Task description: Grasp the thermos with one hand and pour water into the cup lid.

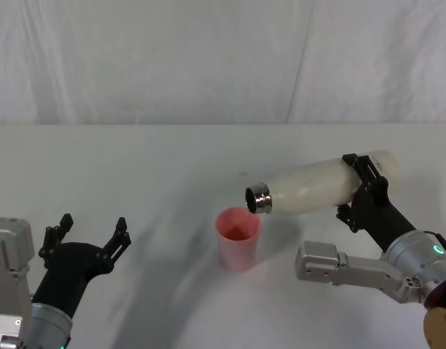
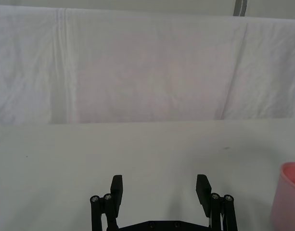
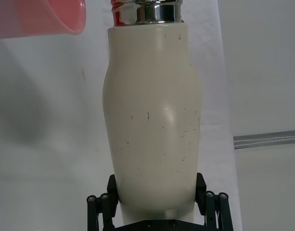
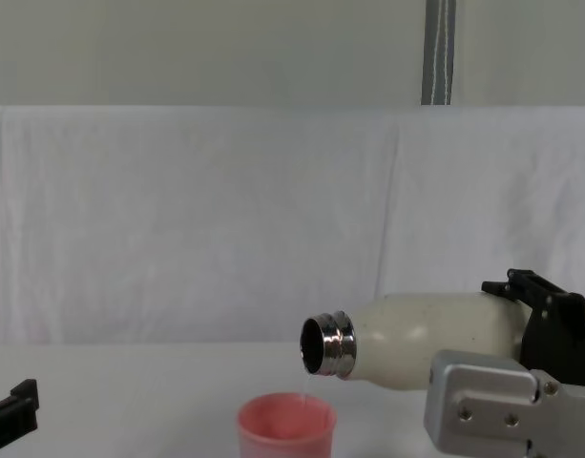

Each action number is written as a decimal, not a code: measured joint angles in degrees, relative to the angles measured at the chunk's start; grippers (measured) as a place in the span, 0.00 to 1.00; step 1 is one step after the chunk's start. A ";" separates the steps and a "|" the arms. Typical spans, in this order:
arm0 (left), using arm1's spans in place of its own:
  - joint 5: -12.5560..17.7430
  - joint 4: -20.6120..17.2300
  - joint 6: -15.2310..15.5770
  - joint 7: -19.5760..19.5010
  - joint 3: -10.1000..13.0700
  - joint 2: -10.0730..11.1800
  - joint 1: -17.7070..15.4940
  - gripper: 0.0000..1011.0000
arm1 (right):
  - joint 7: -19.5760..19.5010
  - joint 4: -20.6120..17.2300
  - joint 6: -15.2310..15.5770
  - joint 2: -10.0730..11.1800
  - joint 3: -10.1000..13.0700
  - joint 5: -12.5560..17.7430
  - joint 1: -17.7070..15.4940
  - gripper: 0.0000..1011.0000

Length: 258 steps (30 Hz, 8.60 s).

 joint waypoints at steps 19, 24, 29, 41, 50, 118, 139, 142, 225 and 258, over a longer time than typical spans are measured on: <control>0.00 0.00 0.00 0.00 0.00 0.00 0.00 0.99 | -0.04 -0.18 0.02 0.08 0.12 0.28 -0.24 0.94; 0.00 0.00 0.00 0.00 0.00 0.00 0.00 0.99 | -0.03 -0.20 0.03 0.06 0.14 0.31 -0.27 0.94; 0.00 0.00 0.00 0.00 0.00 0.00 0.00 0.99 | -0.02 -0.24 0.08 0.03 0.16 0.33 -0.28 0.94; 0.00 0.00 0.00 0.00 0.00 0.00 0.00 0.99 | -0.02 -0.33 0.01 0.13 0.12 0.29 -0.23 0.94; 0.00 0.00 0.00 0.00 0.00 0.00 0.00 0.99 | 0.02 -0.35 -0.03 0.12 0.02 0.22 -0.17 0.94; 0.00 0.00 0.00 0.00 0.00 0.00 0.00 0.99 | 0.43 -0.17 -0.19 0.43 -0.38 0.02 0.52 0.94; 0.00 0.00 0.00 0.00 0.00 0.00 0.00 0.99 | 0.36 -0.29 -0.08 0.55 -0.44 -0.21 0.34 0.94; 0.00 0.00 0.00 0.00 0.00 0.00 0.00 0.99 | 0.33 -0.29 -0.09 0.55 -0.45 -0.22 0.34 0.94; 0.00 0.00 0.00 0.00 0.00 0.00 0.00 0.99 | 3.29 -2.75 -5.04 -2.96 7.96 18.79 -4.87 0.94; 0.00 0.00 0.00 0.00 0.00 0.00 0.00 0.99 | 11.87 -7.81 -9.20 -6.48 19.73 46.85 -13.36 0.94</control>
